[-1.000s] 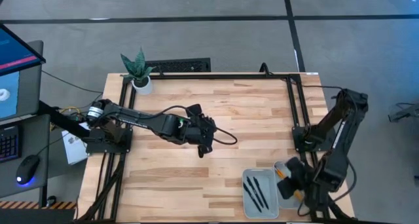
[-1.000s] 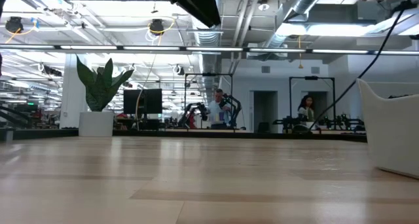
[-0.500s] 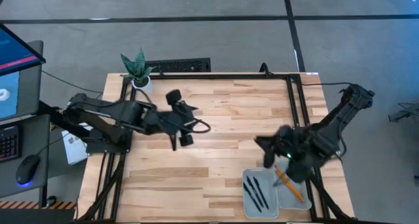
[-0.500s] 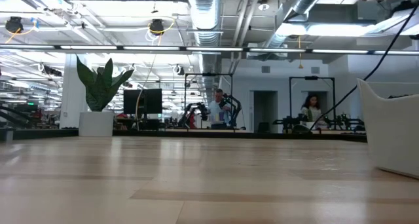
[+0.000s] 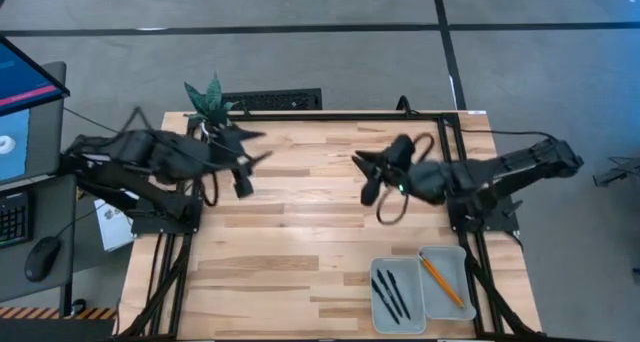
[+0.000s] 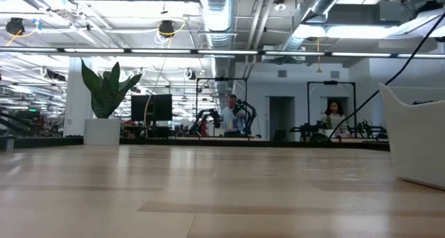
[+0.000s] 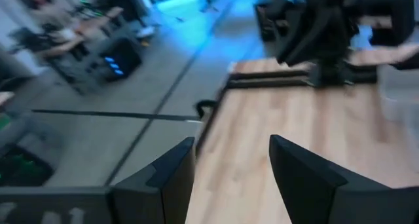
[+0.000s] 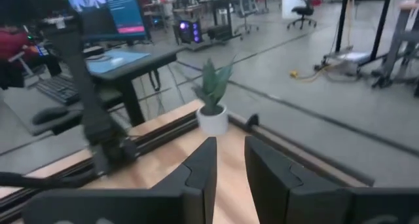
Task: Sort pens & pencils
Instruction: Return to Home Position
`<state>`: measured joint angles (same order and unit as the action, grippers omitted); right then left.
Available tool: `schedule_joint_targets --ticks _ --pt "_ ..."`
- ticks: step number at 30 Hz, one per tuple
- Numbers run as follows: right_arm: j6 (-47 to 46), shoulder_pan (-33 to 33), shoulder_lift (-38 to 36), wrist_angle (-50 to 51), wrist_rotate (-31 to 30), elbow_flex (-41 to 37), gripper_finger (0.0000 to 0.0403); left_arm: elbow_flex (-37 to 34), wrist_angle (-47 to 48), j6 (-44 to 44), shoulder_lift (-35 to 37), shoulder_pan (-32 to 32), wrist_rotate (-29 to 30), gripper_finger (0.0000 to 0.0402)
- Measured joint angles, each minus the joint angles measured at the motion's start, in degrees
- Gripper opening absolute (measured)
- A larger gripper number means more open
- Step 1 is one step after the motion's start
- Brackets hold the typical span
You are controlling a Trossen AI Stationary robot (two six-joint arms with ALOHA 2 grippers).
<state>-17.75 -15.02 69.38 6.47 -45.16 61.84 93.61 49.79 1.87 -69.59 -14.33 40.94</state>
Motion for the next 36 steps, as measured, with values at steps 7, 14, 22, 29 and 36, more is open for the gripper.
schedule_joint_targets --ticks 7,14,22,29,36 --pt "10.62 13.39 -0.93 -4.77 10.89 -0.04 0.0099 -0.01 -0.98 0.73 6.43 4.44 2.62 0.0187" --pt "16.33 27.29 -4.16 -6.77 23.40 -0.04 0.0099 -0.03 -1.79 3.06 7.90 12.02 4.79 0.0187" --pt "18.29 39.05 -8.55 -4.73 30.80 -0.04 0.0099 -0.13 3.22 -1.09 9.16 15.62 6.41 0.0187" --pt "17.57 42.89 -12.84 4.27 30.86 -0.11 0.0099 -9.81 1.19 -5.77 16.13 15.00 12.65 0.0187" --pt "15.38 42.88 -19.26 6.55 30.63 -3.04 0.0099 -30.76 -16.29 -2.54 28.69 14.96 13.42 0.0187"
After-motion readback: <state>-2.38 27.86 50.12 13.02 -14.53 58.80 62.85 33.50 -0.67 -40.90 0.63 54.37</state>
